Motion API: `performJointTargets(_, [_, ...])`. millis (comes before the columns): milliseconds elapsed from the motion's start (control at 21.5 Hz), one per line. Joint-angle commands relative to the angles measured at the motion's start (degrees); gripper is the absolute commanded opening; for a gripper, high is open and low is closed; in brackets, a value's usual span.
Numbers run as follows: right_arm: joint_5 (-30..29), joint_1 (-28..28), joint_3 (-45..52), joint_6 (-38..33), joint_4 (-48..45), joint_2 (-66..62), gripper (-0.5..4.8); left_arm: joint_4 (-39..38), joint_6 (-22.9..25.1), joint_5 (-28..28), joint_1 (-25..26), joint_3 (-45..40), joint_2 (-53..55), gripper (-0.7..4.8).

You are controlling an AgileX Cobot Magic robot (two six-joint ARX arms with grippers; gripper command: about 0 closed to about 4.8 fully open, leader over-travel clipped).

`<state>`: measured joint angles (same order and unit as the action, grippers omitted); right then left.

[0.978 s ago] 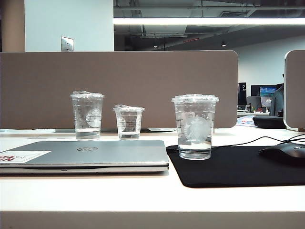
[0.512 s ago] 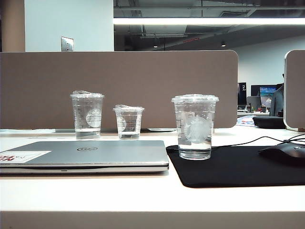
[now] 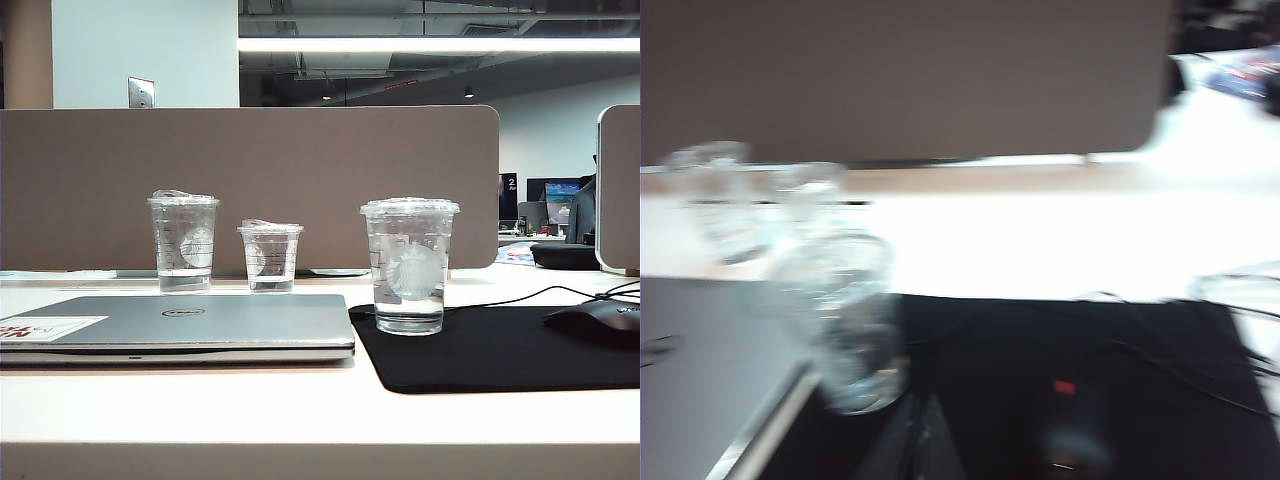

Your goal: Pick up the coffee cup on the right and place it on the right side of the laptop.

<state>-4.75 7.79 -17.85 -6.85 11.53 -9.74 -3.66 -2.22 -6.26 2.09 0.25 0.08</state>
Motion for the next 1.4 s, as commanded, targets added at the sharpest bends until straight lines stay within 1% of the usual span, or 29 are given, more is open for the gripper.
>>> performJointTargets(47, [0.13,-5.57,0.74,0.0,-1.07,0.5,-0.08,0.66,0.11,-0.2,0.09,0.17,0.0,-0.05])
performJointTargets(186, [-0.26,-10.6,2.8,-0.22,-2.38,2.34,-0.08,0.68,0.11,-0.22,0.09,0.2,0.0,-0.05])
performJointTargets(280, [-0.28,-11.8,5.01,-0.24,-4.94,3.69,-0.08,0.63,0.11,-0.2,0.09,0.2,0.0,-0.05])
performJointTargets(373, [-0.28,-12.48,9.57,-0.46,-10.47,6.93,-0.08,0.66,0.11,-0.22,0.09,0.2,0.0,-0.05])
performJointTargets(559, [-0.35,-12.37,12.52,-0.7,-12.87,9.84,-0.08,0.66,0.11,-0.2,0.09,0.2,0.0,-0.05])
performJointTargets(792, [-0.74,-12.22,15.61,-1.09,-17.4,9.77,-0.08,0.66,0.11,-0.2,0.09,0.17,0.0,-0.05])
performJointTargets(932, [-0.92,-11.1,17.68,-1.05,-19.65,9.77,-0.09,0.66,0.11,-0.2,0.09,0.17,0.0,-0.05])
performJointTargets(1118, [0.44,-8.0,17.79,-0.59,-17.14,9.77,-0.08,0.66,0.11,-0.2,0.09,0.17,0.0,-0.05])
performJointTargets(1304, [2.34,-6.93,17.79,-0.39,-17.18,9.77,-0.08,0.66,0.11,-0.2,0.09,0.17,0.0,-0.05])
performJointTargets(1398, [2.34,-6.93,17.79,-0.31,-17.18,9.77,-0.08,0.66,0.11,-0.2,0.09,0.2,0.0,-0.05])
